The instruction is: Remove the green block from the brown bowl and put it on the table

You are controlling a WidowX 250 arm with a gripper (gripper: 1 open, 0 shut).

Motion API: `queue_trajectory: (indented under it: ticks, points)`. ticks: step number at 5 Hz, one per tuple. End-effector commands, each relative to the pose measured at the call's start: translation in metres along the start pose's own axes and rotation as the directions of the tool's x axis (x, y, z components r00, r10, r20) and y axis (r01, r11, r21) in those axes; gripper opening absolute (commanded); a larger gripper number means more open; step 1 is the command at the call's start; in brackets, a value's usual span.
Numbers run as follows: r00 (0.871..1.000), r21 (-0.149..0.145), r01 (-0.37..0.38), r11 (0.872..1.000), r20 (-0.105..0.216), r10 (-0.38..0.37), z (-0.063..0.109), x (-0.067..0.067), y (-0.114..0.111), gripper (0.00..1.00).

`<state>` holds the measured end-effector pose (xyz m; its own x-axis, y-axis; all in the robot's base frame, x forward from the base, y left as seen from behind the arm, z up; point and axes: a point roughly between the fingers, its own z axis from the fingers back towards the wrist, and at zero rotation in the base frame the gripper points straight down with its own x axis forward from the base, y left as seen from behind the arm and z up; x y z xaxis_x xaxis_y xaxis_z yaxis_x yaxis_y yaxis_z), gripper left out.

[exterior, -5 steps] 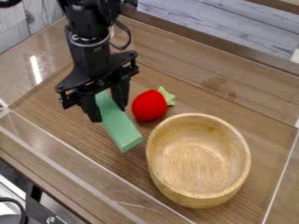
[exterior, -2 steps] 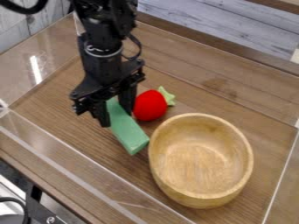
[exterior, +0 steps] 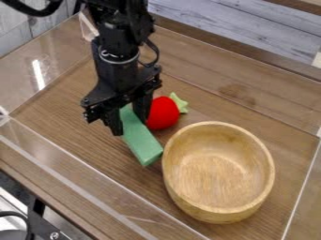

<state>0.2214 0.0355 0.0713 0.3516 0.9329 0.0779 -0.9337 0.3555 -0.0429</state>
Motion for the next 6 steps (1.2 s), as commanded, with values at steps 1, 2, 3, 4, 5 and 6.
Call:
queue_trajectory:
  ticks: [1, 2, 3, 4, 5, 6]
  points:
    - [0.998, -0.011, 0.055, 0.998, 0.023, -0.055, 0.007, 0.004, -0.001, 0.00]
    - [0.995, -0.002, 0.095, 0.995, 0.027, -0.095, 0.009, 0.005, 0.001, 0.00]
    - [0.992, 0.007, 0.126, 0.992, 0.027, -0.126, 0.011, 0.007, 0.002, 0.00]
    - [0.993, 0.018, 0.116, 0.993, 0.024, -0.116, 0.005, 0.015, 0.009, 0.00]
    - [0.994, 0.031, 0.105, 0.994, 0.020, -0.106, -0.001, 0.022, 0.016, 0.00]
    - [0.996, 0.044, 0.092, 0.995, 0.012, -0.093, -0.002, 0.038, 0.007, 0.00]
